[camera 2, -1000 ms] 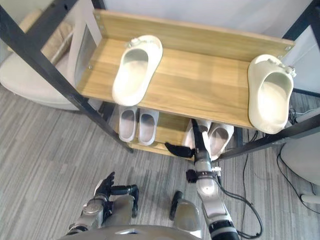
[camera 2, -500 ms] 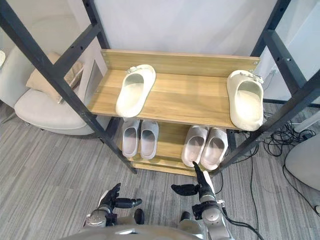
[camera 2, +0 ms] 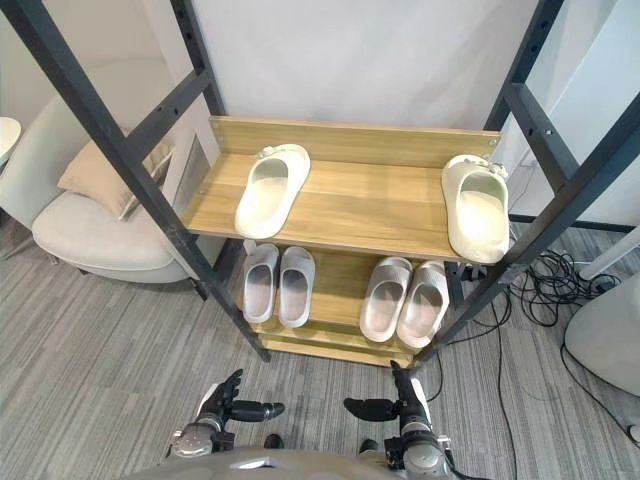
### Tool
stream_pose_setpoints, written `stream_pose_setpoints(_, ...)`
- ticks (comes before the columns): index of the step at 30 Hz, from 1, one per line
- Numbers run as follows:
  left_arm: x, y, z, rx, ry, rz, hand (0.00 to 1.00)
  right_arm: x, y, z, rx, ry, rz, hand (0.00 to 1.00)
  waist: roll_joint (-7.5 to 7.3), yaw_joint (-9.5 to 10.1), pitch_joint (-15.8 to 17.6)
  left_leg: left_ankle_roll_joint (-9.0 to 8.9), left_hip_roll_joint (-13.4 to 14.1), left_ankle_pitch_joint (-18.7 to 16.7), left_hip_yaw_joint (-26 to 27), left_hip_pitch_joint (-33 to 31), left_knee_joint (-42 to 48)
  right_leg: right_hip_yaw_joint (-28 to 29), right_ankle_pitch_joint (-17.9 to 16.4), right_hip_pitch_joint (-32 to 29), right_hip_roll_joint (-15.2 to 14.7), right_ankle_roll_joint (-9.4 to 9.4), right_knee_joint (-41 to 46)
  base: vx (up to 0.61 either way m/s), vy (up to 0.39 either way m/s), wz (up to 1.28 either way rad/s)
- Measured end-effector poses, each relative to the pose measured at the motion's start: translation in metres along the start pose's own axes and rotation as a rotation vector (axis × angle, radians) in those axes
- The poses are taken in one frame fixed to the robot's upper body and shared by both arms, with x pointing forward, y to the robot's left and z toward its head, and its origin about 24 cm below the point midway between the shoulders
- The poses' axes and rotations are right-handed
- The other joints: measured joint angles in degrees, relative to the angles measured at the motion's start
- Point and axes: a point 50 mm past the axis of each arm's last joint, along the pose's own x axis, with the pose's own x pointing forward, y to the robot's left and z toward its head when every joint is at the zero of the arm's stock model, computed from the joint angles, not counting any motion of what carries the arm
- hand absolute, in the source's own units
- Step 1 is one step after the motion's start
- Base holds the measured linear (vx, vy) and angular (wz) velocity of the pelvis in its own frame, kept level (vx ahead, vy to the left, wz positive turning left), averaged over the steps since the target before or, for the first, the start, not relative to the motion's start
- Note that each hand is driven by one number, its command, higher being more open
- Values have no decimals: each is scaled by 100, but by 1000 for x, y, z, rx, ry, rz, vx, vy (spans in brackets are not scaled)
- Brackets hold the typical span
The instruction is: Organize the slippers on the shoe rack
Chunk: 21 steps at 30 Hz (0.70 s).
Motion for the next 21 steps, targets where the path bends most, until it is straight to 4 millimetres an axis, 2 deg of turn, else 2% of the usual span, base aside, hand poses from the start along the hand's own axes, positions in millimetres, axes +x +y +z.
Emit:
stream_pose_setpoints(5,-12,-19,19,78,-138,-135,100,0,-1,-3,32,14,0,100,0,-4,-3,2,-10,1,-7,10,-13,-7,-7,7,-7,0,2,0,0,0)
stream_pose_setpoints(11,-40,-54,57,97,-370,-397,100,-2,-4,-7,65,24,17,100,79,-18,-100,7,-11,5,-31,10,-17,-32,-20,19,-8,-2,3,2,1,1)
stream_pose_setpoints(14,-53,-68,75,49,-455,-515,100,-3,-8,-9,65,28,18,100,126,-72,-160,7,-10,4,-108,85,-30,-118,-60,134,-6,-6,3,9,-1,11)
stream_pose_setpoints(17,-64,-73,91,-23,-519,-595,100,-3,-12,-10,52,29,22,100,152,-103,-187,5,-3,3,-119,121,-47,-131,-81,167,-1,-13,2,1,0,4)
stream_pose_setpoints(21,-91,-81,127,-180,-675,-718,100,-4,-18,-11,36,33,18,100,193,-114,-216,5,1,3,-112,186,-100,-130,-99,203,6,-10,3,0,0,0)
